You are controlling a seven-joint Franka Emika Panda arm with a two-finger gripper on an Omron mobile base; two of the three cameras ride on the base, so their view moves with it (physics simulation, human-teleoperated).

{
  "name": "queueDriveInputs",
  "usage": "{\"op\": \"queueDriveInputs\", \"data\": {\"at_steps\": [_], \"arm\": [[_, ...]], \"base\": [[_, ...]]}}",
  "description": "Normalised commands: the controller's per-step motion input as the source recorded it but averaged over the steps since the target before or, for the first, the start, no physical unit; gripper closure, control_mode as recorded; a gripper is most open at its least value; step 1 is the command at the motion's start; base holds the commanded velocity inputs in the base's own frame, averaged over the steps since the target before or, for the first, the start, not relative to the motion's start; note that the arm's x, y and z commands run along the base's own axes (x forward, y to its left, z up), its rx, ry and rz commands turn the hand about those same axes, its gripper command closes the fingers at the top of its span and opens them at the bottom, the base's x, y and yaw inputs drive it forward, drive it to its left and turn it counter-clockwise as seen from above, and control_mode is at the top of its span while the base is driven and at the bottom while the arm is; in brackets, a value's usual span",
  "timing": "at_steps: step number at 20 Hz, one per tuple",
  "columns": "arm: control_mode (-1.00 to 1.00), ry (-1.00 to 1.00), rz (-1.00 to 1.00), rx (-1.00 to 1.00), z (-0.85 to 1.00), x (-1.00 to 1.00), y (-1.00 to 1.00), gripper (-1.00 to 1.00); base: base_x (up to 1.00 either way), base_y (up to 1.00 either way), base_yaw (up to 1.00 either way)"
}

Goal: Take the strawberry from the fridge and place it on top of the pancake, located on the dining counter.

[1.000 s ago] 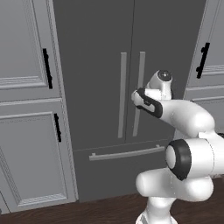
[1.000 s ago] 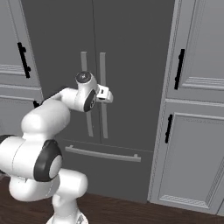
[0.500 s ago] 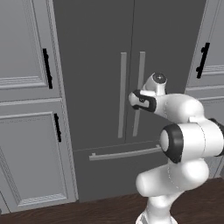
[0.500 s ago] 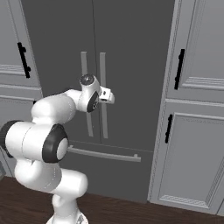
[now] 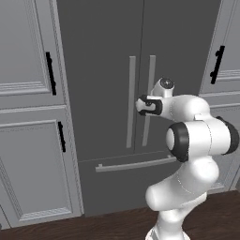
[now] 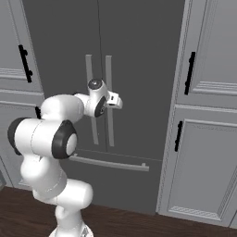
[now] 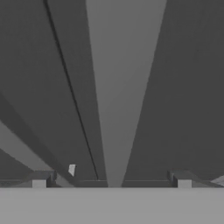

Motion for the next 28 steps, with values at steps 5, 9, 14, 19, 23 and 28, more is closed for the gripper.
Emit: {"op": "queueDriveInputs", "data": {"at_steps": [5,9,14,19,23,28], "arm": [[-1.0,-0.02,0.0,0.0,-0.17,0.24,-0.08,-1.0],[-1.0,0.0,0.0,0.0,-0.13,0.35,-0.03,-1.0],[-1.0,0.0,0.0,0.0,-0.16,0.34,0.0,-1.0],[-1.0,0.0,0.0,0.0,-0.2,0.39,-0.01,-1.0],[-1.0,-0.04,0.0,0.0,-0.29,0.39,-0.02,-1.0],[-1.0,-0.17,0.0,0.0,-0.51,0.39,0.0,-1.0]], "base": [[0.0,0.0,0.0],[0.0,0.0,0.0],[0.0,0.0,0.0],[0.0,0.0,0.0],[0.0,0.0,0.0],[0.0,0.0,0.0]]}}
